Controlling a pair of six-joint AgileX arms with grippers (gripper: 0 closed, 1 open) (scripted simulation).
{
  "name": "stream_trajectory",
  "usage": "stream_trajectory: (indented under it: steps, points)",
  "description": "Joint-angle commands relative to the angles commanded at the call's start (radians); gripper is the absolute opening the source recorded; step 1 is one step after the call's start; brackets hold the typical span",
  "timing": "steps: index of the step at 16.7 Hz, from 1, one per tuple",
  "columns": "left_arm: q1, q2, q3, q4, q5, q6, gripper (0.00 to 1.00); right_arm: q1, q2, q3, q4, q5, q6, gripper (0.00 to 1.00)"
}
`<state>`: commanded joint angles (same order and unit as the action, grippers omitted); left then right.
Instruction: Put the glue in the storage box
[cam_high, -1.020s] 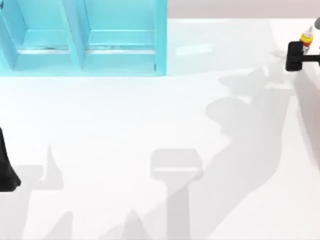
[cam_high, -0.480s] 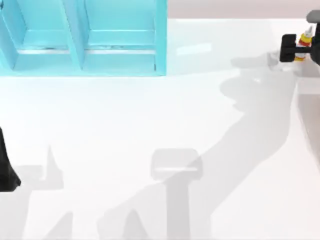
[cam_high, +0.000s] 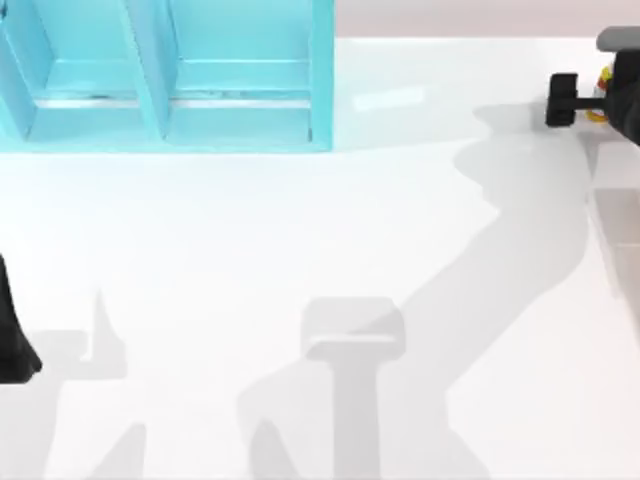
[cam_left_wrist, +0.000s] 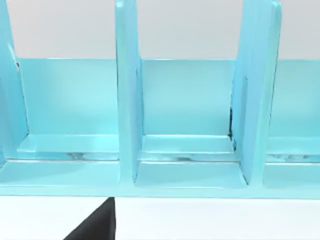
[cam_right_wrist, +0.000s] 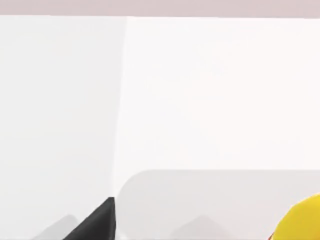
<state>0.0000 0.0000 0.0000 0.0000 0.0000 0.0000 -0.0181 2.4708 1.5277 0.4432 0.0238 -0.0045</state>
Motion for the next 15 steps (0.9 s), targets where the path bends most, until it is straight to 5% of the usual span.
stream_trajectory:
  steps: [1,14,15]
  points:
    - [0.0,0.0,0.0,0.0,0.0,0.0,1.0,0.0,0.0,0.0,0.0,0.0,0.0,1.0]
    - [0.0,0.0,0.0,0.0,0.0,0.0,1.0,0.0,0.0,0.0,0.0,0.0,0.0,0.02]
    - [0.0,0.0,0.0,0.0,0.0,0.0,1.0,0.0,0.0,0.0,0.0,0.0,0.0,0.0]
